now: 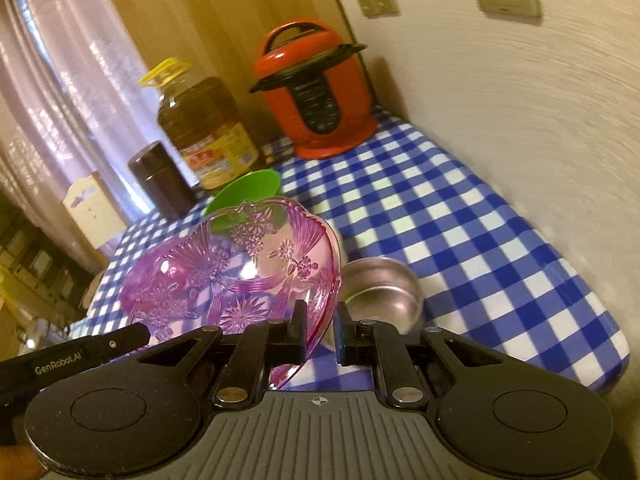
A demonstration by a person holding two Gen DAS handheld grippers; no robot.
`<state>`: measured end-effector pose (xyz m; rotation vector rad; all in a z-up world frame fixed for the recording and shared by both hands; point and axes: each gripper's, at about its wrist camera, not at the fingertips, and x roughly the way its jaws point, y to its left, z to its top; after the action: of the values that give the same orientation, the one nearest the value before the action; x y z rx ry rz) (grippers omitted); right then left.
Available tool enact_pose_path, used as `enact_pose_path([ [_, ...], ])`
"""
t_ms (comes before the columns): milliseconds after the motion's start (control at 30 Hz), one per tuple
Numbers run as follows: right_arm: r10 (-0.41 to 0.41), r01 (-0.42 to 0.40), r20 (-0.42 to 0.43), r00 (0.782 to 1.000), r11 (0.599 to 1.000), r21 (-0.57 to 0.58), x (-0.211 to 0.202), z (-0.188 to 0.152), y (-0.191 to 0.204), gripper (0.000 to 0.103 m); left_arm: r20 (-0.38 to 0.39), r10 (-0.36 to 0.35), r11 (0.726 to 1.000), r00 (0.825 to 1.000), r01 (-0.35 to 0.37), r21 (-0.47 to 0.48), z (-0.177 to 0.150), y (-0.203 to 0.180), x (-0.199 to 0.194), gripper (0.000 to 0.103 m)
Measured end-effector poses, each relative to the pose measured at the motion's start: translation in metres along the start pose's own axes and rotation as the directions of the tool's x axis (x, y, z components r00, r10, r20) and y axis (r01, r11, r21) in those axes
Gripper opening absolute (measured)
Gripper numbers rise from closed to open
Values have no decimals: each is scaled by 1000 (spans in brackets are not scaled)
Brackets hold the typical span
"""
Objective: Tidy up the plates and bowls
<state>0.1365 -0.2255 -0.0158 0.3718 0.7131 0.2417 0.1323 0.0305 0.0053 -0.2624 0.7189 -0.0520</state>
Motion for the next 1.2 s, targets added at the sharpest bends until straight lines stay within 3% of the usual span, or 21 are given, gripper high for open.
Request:
enact_pose_path([
  [367, 53, -55, -36, 998, 997, -55, 8, -16, 31, 13, 19, 50, 997, 999, -49, -51, -10, 30, -23, 9],
  [1200, 105, -113, -70, 992, 986, -121, 33, -21, 71, 13, 35, 120, 989, 992, -116, -96, -3, 69, -34, 9],
])
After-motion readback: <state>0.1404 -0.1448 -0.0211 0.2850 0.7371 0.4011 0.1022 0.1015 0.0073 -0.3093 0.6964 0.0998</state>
